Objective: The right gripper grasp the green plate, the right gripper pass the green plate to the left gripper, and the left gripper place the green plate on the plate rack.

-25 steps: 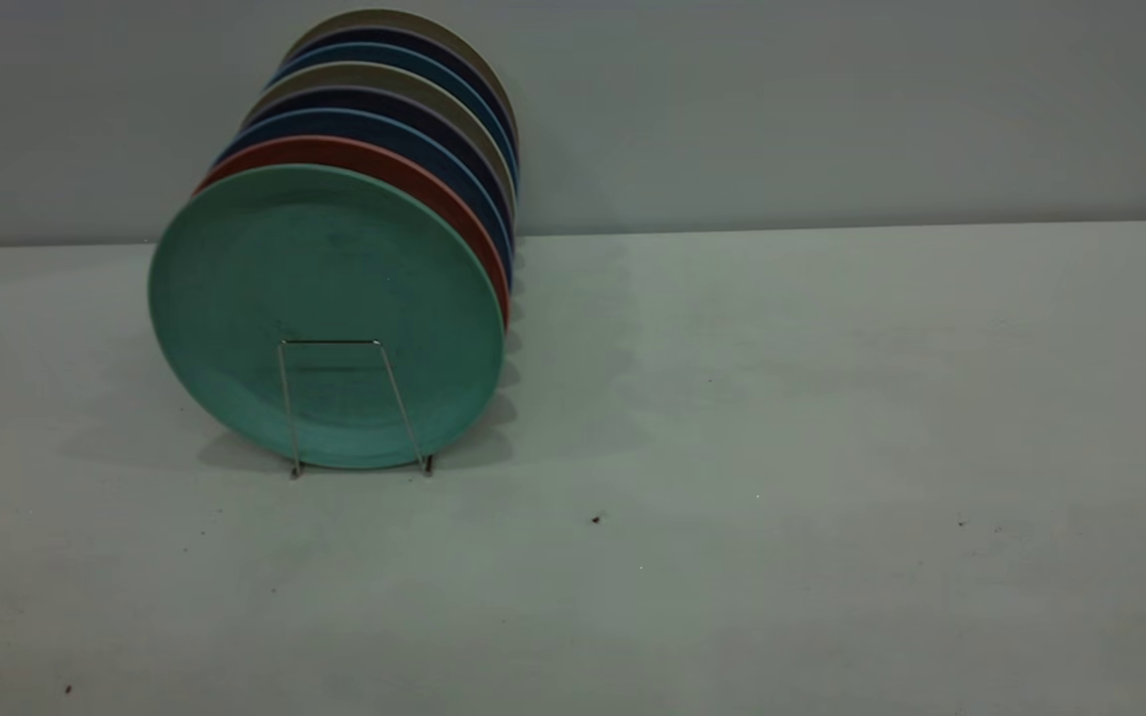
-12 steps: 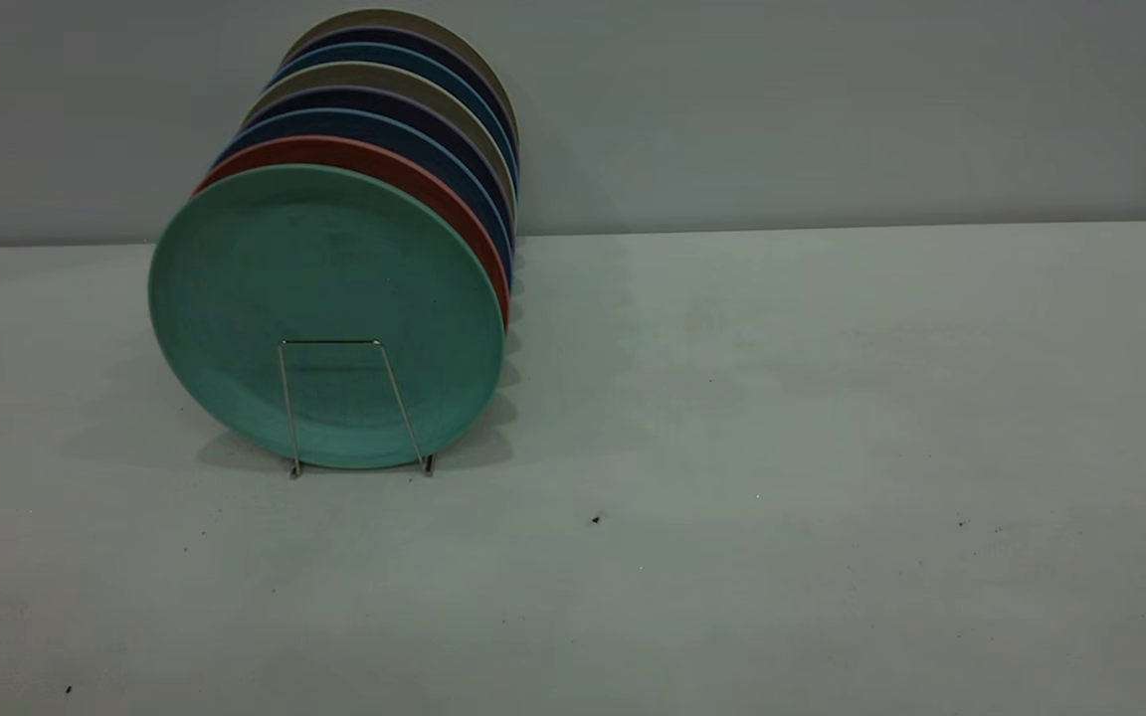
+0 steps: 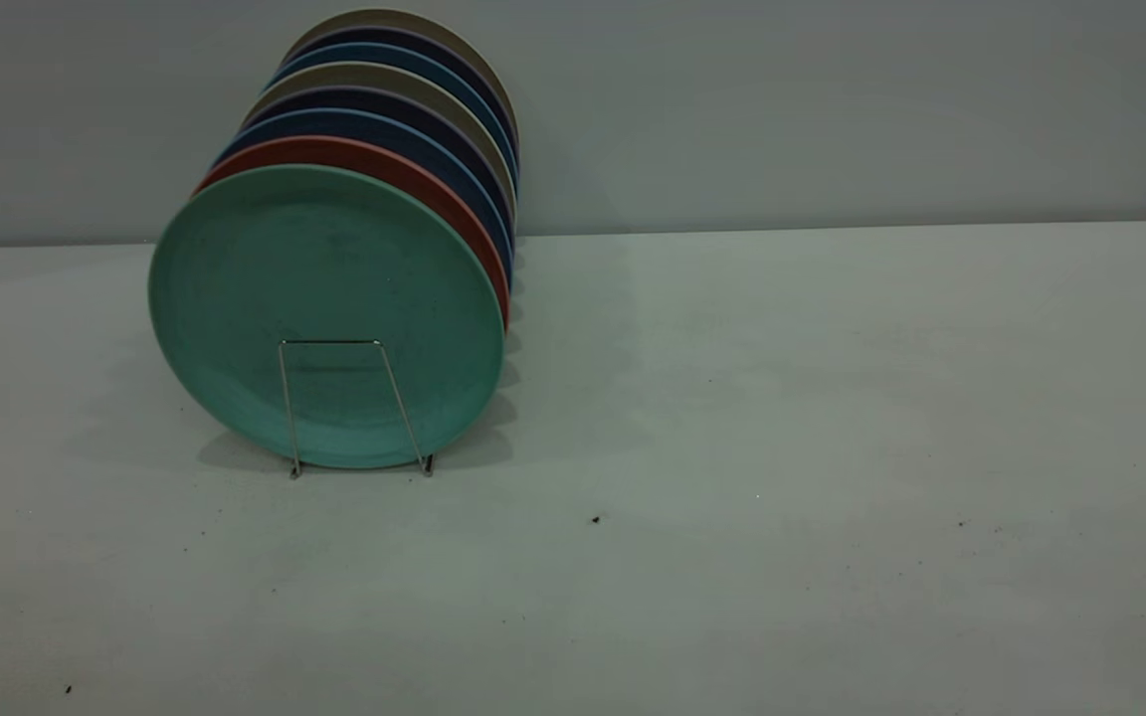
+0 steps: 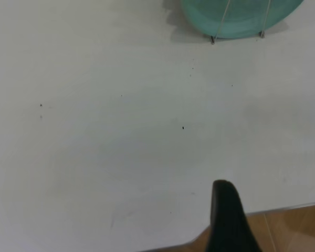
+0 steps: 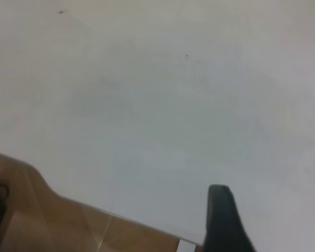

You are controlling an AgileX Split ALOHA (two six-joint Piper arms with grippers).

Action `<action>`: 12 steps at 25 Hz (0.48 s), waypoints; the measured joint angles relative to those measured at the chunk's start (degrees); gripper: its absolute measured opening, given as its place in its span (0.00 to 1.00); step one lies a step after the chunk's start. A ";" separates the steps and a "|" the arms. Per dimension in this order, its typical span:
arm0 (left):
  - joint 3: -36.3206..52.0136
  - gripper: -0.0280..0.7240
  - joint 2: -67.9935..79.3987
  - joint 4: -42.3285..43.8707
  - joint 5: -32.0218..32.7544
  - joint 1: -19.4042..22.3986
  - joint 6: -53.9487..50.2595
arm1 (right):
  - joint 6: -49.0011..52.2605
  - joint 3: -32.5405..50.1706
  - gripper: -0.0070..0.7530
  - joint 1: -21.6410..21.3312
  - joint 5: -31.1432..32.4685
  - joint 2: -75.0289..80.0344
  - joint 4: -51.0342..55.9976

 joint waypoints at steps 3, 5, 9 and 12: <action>0.00 0.68 -0.13 0.02 0.00 0.00 0.00 | 0.00 0.00 0.64 -2.56 0.00 -1.58 0.09; 0.05 0.68 -0.61 0.02 0.00 0.00 0.00 | 0.00 0.00 0.64 -5.60 0.00 -3.80 0.09; 0.05 0.68 -0.99 0.02 0.00 0.00 0.00 | 0.00 0.00 0.64 -9.91 0.00 -8.13 0.14; 0.05 0.68 -0.99 0.02 0.00 0.00 0.00 | 0.00 0.00 0.64 -11.80 0.05 -8.30 0.14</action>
